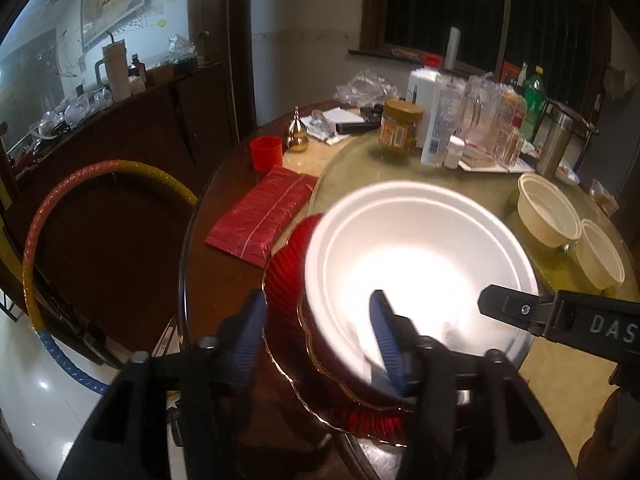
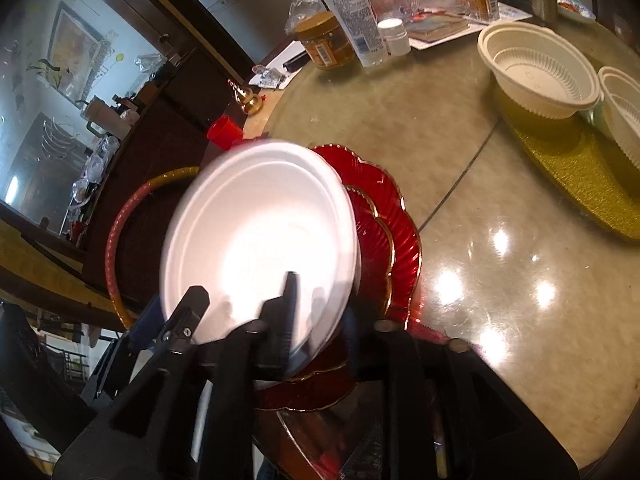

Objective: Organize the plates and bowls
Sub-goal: 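Open both tools and lift them off the stacked bowls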

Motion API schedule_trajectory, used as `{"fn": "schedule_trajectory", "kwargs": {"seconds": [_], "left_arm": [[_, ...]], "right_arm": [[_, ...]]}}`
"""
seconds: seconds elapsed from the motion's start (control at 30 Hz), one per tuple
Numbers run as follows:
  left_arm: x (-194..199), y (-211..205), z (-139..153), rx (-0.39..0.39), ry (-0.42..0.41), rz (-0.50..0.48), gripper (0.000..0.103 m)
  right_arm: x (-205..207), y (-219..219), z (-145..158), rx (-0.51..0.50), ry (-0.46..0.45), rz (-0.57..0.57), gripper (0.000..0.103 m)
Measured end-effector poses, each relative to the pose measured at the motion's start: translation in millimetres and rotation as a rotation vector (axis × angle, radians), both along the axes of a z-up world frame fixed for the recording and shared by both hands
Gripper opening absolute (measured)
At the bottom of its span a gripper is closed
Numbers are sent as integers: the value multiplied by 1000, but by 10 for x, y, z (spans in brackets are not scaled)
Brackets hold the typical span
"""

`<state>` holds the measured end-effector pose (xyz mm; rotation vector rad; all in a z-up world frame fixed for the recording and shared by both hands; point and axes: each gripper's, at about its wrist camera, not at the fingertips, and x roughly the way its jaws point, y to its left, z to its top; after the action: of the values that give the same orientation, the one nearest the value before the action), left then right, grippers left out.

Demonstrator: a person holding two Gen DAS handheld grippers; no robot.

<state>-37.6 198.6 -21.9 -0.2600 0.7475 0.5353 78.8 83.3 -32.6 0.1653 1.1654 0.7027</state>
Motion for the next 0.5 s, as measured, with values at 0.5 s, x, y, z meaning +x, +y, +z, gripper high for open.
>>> {"fn": "schedule_trajectory", "kwargs": {"seconds": [0.5], "left_arm": [[-16,-37,89,24,-25,14,63]], "right_arm": [[-90,-253,220,33,-96,-70,57]]}}
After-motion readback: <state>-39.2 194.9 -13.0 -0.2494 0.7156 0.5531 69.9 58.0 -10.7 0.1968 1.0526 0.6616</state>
